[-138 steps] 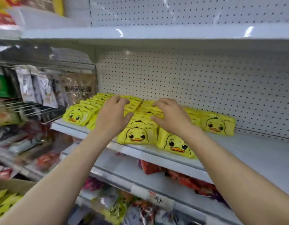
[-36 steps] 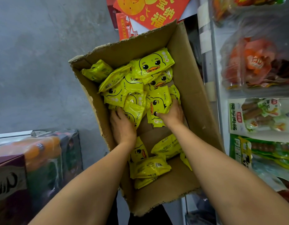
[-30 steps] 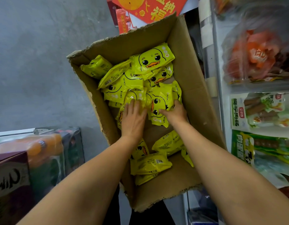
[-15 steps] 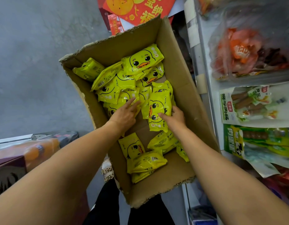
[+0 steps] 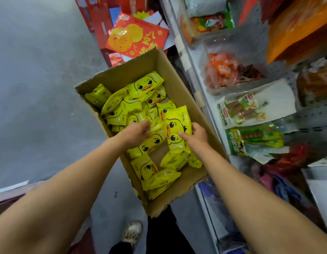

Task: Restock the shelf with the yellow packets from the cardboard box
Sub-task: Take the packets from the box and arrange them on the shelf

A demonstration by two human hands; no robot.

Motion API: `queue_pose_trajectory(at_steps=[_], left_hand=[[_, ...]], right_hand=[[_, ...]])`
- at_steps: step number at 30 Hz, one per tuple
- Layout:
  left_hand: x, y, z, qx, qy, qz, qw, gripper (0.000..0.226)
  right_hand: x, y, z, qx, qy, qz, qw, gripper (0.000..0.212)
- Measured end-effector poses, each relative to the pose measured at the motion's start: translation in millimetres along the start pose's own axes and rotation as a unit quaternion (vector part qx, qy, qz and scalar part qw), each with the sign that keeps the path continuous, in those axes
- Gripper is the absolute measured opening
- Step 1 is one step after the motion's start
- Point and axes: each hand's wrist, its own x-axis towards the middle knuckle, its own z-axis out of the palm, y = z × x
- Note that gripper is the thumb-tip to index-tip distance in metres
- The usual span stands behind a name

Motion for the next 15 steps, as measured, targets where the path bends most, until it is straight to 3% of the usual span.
queue_pose_trajectory(at_steps=[6, 10, 12, 15], left_hand=[[-100, 44, 2, -0.287, 0.110, -0.028, 0.951, 0.016], [-167, 86, 3, -0.377, 0.143, -0.006, 0.915, 0.016], [-199, 112, 0, -0.467, 0.115, 0.020, 0.876, 0.018], [-241, 150, -4, -0.548, 0.007, 0.065, 0.834, 0.018]], right_hand=[[-97, -12, -31, 0.073, 0.050, -0.032, 0.996, 0.058], [-184, -25, -54, 0.150, 0.088, -0.072, 0.982, 0.034], [-226, -35, -70, 0.185, 0.114, -0.092, 0.972, 0.029], [-282, -46, -100, 0.248, 0.140, -0.112, 0.952, 0.026]])
